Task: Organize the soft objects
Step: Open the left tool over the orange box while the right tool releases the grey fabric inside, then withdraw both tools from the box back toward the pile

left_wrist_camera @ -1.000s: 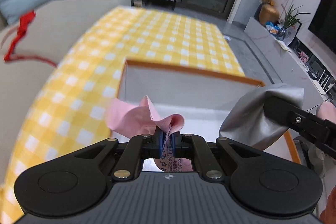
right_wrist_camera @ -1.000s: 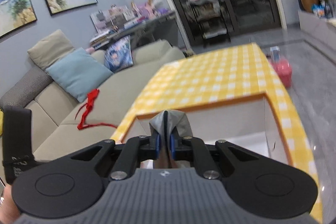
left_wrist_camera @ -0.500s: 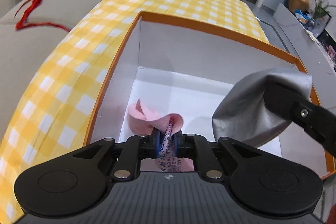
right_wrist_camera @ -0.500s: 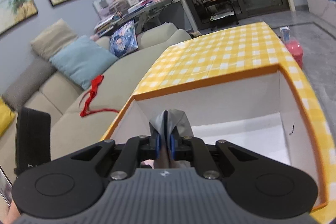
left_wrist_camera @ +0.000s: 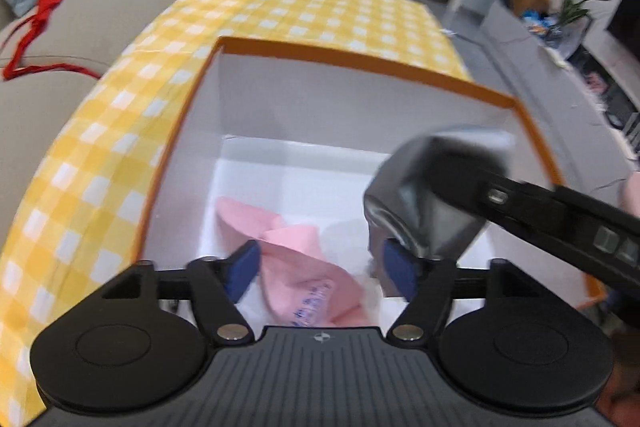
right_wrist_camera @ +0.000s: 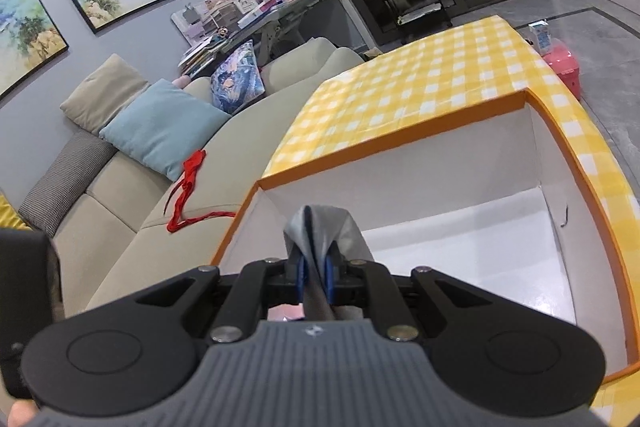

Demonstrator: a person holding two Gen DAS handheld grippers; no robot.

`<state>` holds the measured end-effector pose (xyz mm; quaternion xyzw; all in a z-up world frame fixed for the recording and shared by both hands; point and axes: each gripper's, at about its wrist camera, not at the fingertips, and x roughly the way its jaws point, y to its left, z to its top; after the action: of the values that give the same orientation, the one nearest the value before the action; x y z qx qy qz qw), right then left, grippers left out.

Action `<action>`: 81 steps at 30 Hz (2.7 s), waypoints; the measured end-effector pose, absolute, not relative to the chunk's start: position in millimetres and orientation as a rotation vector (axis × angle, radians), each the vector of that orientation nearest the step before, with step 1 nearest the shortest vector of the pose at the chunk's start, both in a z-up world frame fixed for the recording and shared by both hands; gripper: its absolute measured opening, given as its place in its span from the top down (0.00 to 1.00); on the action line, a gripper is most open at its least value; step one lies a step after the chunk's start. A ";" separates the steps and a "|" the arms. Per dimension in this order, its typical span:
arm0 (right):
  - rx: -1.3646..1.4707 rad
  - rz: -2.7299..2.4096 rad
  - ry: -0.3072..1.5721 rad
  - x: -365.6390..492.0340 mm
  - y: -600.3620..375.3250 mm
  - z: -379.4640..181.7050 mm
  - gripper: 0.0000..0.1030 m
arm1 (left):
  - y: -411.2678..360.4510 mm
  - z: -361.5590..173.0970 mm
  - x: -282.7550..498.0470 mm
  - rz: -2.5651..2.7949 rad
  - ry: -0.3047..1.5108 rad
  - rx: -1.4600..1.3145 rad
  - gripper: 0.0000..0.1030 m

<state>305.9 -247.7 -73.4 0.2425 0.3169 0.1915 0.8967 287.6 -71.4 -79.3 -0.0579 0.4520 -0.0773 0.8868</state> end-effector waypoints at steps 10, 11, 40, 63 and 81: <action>0.485 0.381 0.673 300.7 -249.5 -72.7 0.82 | -69.3 -53.4 267.2 -0.117 0.832 -0.055 0.08; 0.482 0.381 0.665 300.2 -250.7 -71.5 0.82 | -69.3 -51.6 264.0 -0.114 0.806 -0.047 0.06; 0.530 0.340 0.581 297.0 -244.8 -62.5 0.02 | -44.0 -51.9 245.7 -0.126 0.713 -0.111 0.06; 0.385 0.230 0.422 165.3 -247.2 52.4 0.02 | -53.1 0.4 192.3 -0.038 0.791 -0.207 0.06; 0.580 0.059 0.657 29.8 -284.9 -23.6 0.03 | -60.0 -10.7 59.6 -0.059 0.931 -0.016 0.06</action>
<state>29.8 -284.9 -23.6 0.2809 0.3182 0.0284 0.9050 59.6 -60.0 -10.7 -0.0080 0.4489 -0.0284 0.8931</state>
